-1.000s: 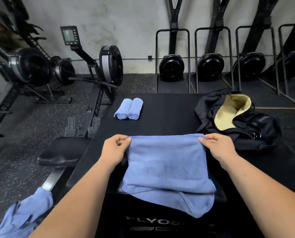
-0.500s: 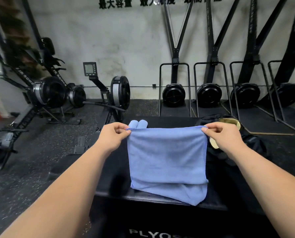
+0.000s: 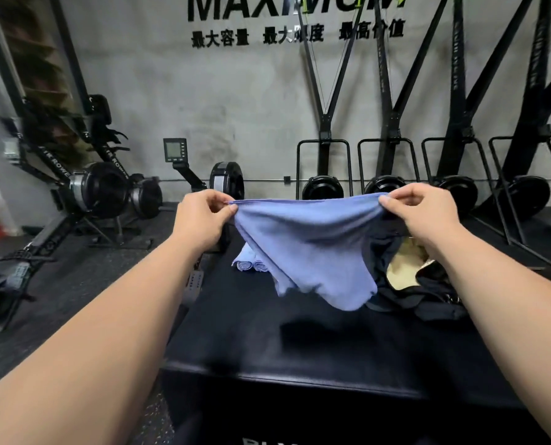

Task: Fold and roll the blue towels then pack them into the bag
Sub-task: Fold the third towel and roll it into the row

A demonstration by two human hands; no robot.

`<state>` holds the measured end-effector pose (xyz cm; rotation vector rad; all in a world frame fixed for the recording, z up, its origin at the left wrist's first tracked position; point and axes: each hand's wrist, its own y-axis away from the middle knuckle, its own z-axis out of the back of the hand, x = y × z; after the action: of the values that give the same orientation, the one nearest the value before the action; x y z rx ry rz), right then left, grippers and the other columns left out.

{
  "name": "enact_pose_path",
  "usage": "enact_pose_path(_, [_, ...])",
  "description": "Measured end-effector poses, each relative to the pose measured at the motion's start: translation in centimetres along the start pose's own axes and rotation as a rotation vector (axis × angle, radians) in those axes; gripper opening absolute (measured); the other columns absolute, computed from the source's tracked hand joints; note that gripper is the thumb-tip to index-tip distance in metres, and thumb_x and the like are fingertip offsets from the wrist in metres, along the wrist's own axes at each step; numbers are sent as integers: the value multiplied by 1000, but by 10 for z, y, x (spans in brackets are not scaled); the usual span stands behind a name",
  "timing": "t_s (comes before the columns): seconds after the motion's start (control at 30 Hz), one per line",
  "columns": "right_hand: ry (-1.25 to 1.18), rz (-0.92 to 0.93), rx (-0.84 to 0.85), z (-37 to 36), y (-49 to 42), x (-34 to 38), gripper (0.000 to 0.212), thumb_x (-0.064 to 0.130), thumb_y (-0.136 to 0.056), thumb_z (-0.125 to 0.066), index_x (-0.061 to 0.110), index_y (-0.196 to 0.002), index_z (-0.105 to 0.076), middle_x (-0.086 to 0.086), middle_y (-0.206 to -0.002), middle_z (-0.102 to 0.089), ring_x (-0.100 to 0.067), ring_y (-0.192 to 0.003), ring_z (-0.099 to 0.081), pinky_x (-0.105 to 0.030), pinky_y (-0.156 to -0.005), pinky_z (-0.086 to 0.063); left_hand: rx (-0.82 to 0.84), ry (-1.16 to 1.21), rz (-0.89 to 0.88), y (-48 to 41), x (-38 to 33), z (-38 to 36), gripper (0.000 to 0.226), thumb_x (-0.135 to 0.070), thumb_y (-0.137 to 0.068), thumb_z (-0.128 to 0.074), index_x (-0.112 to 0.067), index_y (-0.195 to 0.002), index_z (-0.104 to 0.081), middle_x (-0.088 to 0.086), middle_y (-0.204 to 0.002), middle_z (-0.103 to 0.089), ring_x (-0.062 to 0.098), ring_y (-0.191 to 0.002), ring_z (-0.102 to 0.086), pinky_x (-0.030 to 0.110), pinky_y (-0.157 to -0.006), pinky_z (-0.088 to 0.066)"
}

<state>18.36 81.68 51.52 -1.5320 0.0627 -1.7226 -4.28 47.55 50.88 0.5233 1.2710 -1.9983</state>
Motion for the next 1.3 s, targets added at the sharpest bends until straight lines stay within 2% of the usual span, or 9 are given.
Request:
enact_pose_path(0.13, [-26,-32,1,4,0,3,19,33,-79,-92,22,-83,-78,-1,-84,-78,-11,-75,-67,-30,-78,-54,0,-3,35,0,-4,6,6,-22,-91,-82,-26,-88,-78,-12,-77,-75,-10,-62,-63,17,-70,-48])
enact_pose_path(0.27, [-55,-135,186,9,9,6,17,30,-85,-87,18,-86,-75,1,-77,-69,-16,-65,-51,-25,-54,-38,49,71,124,2,2,8,8,-21,-91,-83,-24,-87,-77,-6,-78,-74,4,-66,-62,23,-72,-50])
enact_pose_path(0.4, [-217,-248,370,21,15,6,14,32,-85,-83,24,-89,-73,3,-78,-61,-10,-62,-46,-20,-51,-34,238,447,325,5,4,19,7,-15,-92,-79,-13,-98,-78,-6,-69,-61,9,-60,-46,21,-53,-34])
enact_pose_path(0.53, [-600,-308,500,32,20,11,9,22,-92,-64,21,-84,-66,8,-65,-55,-5,-49,-43,-17,-46,-35,547,755,394,7,1,38,24,-22,-88,-66,-11,-109,-70,-8,-66,-48,10,-58,-36,26,-57,-26])
enact_pose_path(0.63, [-747,-308,522,33,21,12,9,27,-91,-67,21,-85,-71,10,-65,-57,-2,-49,-44,-15,-52,-38,669,871,356,11,-3,41,14,-22,-95,-57,-16,-93,-70,-9,-61,-46,11,-57,-33,30,-60,-25])
enact_pose_path(0.8, [-571,-383,424,12,21,-18,13,29,-93,-69,19,-102,-72,4,-83,-71,-9,-63,-62,-22,-58,-47,466,678,469,11,26,4,11,-26,-94,-70,-21,-100,-77,-2,-87,-65,10,-65,-48,29,-62,-30])
enact_pose_path(0.97, [-95,-490,380,-21,51,-94,11,23,-93,-78,13,-93,-72,-3,-65,-53,-12,-47,-34,-21,-49,-19,342,201,532,54,61,-48,5,-10,-93,-77,-8,-88,-77,-11,-49,-57,2,-39,-42,14,-41,-32])
enact_pose_path(1.17, [-140,-588,181,-69,76,-139,7,20,-100,-71,15,-96,-67,-12,-84,-79,-12,-52,-67,-23,-49,-46,228,298,720,83,91,-102,5,-1,-96,-66,1,-97,-71,15,-76,-77,21,-51,-64,16,-38,-41])
enact_pose_path(1.3, [-201,-597,82,-90,67,-156,12,19,-99,-71,8,-102,-68,-11,-87,-80,-23,-70,-77,-34,-67,-59,142,345,710,78,108,-126,9,-6,-98,-63,-6,-103,-70,6,-82,-80,28,-62,-74,40,-76,-65])
